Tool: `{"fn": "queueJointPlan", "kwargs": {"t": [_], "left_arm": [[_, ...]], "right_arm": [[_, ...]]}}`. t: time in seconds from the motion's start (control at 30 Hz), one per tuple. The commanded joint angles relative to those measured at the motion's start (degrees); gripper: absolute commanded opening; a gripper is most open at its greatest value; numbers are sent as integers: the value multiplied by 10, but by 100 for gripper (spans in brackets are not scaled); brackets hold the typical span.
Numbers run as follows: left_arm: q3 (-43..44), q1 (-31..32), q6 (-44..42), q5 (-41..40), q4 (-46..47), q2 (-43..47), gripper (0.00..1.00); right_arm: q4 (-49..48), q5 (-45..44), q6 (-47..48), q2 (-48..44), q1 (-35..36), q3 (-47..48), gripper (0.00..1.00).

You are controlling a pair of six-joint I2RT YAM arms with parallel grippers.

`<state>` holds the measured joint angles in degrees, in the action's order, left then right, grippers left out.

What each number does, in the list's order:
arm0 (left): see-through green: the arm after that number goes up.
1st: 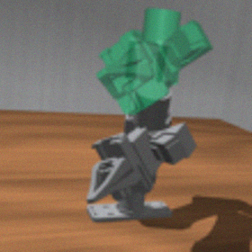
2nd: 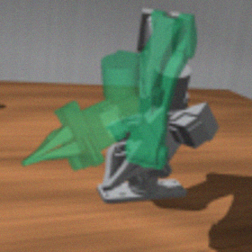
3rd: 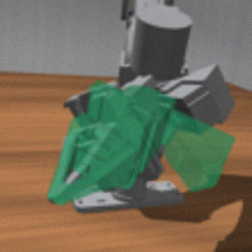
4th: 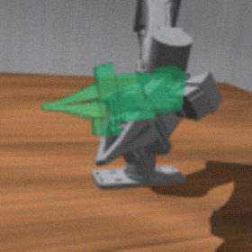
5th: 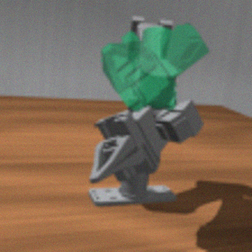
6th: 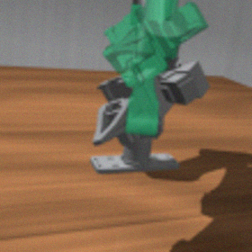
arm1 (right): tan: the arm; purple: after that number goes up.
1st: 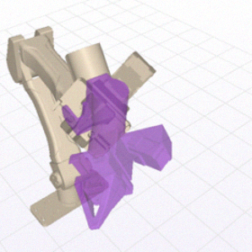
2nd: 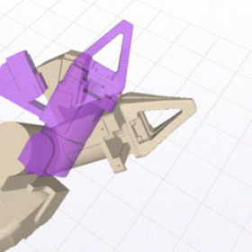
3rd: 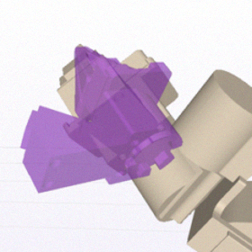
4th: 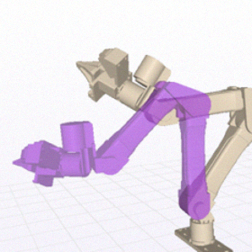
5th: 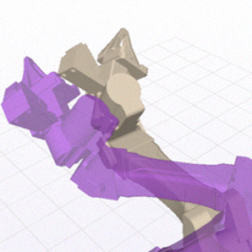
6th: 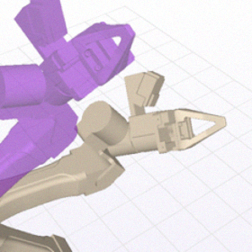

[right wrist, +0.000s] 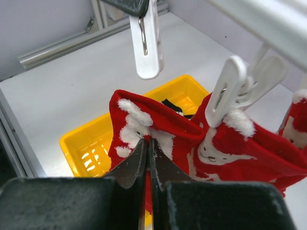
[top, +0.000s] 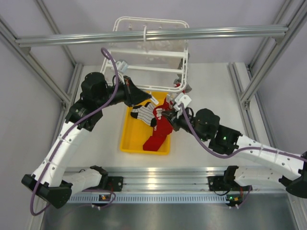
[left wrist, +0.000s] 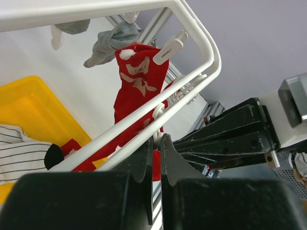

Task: Clip the socks to the hanger
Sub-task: Clamp the sock onto the hanger.

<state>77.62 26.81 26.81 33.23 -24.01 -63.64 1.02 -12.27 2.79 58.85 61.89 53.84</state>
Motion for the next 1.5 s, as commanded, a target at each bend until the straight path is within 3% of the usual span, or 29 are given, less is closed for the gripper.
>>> {"fn": "queueJointPlan", "kwargs": {"t": [0.0, 0.2, 1.47], "left_arm": [[-12, 3, -10, 54, -4, -3, 0], [-12, 3, -12, 68, -6, -3, 0], [-27, 3, 7, 100, 18, -9, 0]], "right_arm": [[-59, 5, -23, -24, -8, -1, 0], [-53, 19, -81, -19, -37, 3, 0], [-56, 173, -199, -10, -121, 18, 0]]}}
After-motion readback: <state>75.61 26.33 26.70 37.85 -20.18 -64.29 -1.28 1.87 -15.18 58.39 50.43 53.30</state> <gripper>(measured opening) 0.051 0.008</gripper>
